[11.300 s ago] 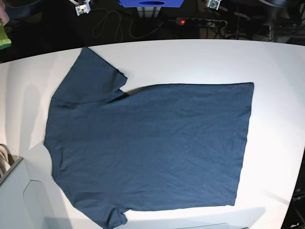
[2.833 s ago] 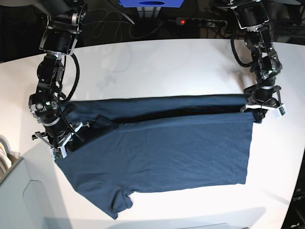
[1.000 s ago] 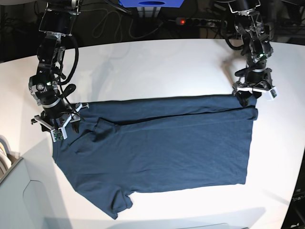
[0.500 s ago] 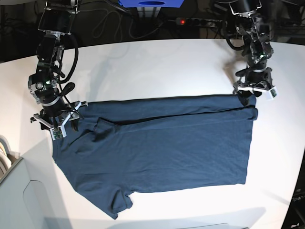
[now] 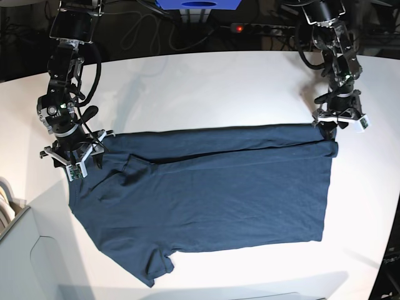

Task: Fold the T-shirt properly
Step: 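Lower the folded edge and release it with both grippers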

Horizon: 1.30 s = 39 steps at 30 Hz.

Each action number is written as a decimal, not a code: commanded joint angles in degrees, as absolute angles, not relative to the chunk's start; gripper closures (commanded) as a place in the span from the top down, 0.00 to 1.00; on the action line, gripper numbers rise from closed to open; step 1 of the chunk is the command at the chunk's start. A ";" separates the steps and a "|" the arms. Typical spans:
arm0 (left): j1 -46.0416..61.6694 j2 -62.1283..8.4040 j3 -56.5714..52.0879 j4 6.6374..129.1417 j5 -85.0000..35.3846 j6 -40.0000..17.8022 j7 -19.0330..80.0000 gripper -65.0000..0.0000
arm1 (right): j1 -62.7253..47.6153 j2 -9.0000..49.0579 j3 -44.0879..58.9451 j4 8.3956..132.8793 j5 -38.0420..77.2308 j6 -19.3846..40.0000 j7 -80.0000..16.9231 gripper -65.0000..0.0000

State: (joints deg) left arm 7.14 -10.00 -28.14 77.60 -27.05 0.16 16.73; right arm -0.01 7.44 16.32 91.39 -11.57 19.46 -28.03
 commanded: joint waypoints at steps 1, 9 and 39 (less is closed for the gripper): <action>7.16 -10.42 -28.26 78.11 -27.47 -0.04 16.75 0.45 | 0.84 8.04 16.48 92.35 -11.03 19.74 -26.51 0.50; 6.99 -10.15 -28.35 78.02 -27.56 -0.04 16.75 0.16 | 0.13 8.04 16.57 92.35 -11.03 19.74 -26.51 0.50; 7.34 -10.59 -28.35 78.11 -27.47 -0.04 17.27 0.00 | 1.71 10.33 27.56 76.44 -10.77 19.74 -26.07 0.50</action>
